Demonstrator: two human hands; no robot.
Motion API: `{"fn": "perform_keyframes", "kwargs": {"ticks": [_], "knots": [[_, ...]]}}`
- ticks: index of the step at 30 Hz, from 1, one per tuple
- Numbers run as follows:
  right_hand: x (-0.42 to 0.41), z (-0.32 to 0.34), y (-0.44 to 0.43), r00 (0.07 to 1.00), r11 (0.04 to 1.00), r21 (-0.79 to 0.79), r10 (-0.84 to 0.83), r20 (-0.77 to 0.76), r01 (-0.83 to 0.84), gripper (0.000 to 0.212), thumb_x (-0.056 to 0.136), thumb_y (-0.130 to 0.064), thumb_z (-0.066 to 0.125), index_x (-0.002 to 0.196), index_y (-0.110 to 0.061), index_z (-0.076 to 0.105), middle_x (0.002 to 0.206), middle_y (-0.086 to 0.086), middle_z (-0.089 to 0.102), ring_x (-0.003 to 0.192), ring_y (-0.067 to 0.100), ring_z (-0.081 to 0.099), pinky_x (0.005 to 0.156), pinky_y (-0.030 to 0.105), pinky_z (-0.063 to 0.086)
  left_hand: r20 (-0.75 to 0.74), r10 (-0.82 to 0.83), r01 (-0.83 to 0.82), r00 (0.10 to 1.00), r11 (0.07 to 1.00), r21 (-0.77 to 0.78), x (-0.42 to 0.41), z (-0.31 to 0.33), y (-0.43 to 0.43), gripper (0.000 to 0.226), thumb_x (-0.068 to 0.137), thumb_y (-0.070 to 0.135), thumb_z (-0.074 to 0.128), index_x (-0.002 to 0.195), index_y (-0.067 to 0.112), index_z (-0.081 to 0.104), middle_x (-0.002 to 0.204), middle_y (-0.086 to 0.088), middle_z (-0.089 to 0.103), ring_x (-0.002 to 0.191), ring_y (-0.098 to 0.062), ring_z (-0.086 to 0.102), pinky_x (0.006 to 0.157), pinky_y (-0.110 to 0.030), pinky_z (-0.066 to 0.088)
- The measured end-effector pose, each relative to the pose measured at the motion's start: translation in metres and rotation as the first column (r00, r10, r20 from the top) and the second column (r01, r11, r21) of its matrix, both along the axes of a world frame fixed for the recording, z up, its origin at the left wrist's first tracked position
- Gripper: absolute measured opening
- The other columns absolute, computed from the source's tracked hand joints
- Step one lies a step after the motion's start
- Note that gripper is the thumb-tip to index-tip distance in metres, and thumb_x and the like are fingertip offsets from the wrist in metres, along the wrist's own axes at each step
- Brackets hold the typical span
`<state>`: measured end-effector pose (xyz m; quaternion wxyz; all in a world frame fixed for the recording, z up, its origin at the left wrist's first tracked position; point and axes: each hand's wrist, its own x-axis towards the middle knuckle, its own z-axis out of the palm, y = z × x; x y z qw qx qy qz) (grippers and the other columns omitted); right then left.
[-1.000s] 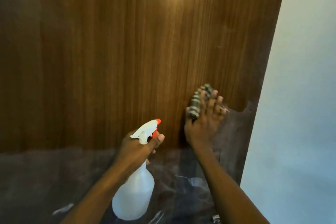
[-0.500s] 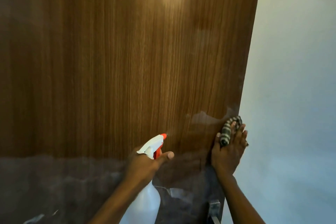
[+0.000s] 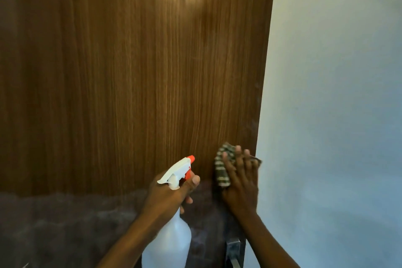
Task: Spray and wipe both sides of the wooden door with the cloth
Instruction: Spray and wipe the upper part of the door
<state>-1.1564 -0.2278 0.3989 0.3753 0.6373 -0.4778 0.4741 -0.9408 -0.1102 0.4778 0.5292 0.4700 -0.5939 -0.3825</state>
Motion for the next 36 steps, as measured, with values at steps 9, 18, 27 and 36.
{"fn": "perform_keyframes", "kwargs": {"ticks": [9,18,27,36], "knots": [[0.012,0.124,-0.004,0.967,0.999,0.02,-0.047,0.251,0.043,0.068,0.095,-0.05,0.042,0.156,-0.029,0.021,0.164,0.004,0.005,0.152,0.029,0.003,0.12,0.058,0.008,-0.03,0.03,-0.03,0.999,0.999,0.025,-0.026,-0.014,0.003,0.042,0.071,0.043,0.067,0.107,0.03,0.048,0.086,0.003,0.064,0.074,-0.018,0.065,0.06,-0.022,0.052],[-0.045,-0.051,0.001,0.969,0.992,0.11,0.081,-0.233,-0.057,0.063,0.096,-0.046,0.05,0.151,-0.018,0.034,0.163,0.011,0.016,0.149,0.037,0.016,0.116,0.063,0.019,0.035,0.09,-0.092,0.995,0.995,0.042,-0.037,-0.045,0.023,0.054,0.052,0.06,0.063,0.098,0.032,0.056,0.086,0.009,0.068,0.077,-0.012,0.064,0.067,-0.026,0.051],[-0.032,-0.107,0.02,0.954,0.937,0.296,0.1,0.284,-0.186,0.067,0.1,-0.05,0.027,0.157,-0.018,0.011,0.165,0.012,0.002,0.151,0.034,0.003,0.116,0.062,0.018,0.101,0.208,-0.22,0.973,0.967,0.127,-0.05,-0.105,0.052,0.054,0.081,0.032,0.067,0.13,0.021,0.047,0.121,-0.001,0.056,0.097,-0.004,0.055,0.087,-0.018,0.037],[0.034,-0.052,0.007,0.996,0.984,0.169,0.045,0.071,-0.056,0.068,0.093,-0.049,0.037,0.154,-0.02,0.028,0.163,0.015,0.014,0.15,0.036,0.006,0.12,0.053,-0.004,-0.069,0.322,-0.311,0.944,0.941,0.135,-0.03,-0.13,0.041,0.013,0.077,0.034,0.073,0.08,0.028,0.062,0.055,0.0,0.065,0.048,-0.011,0.061,0.041,-0.019,0.044]]}}
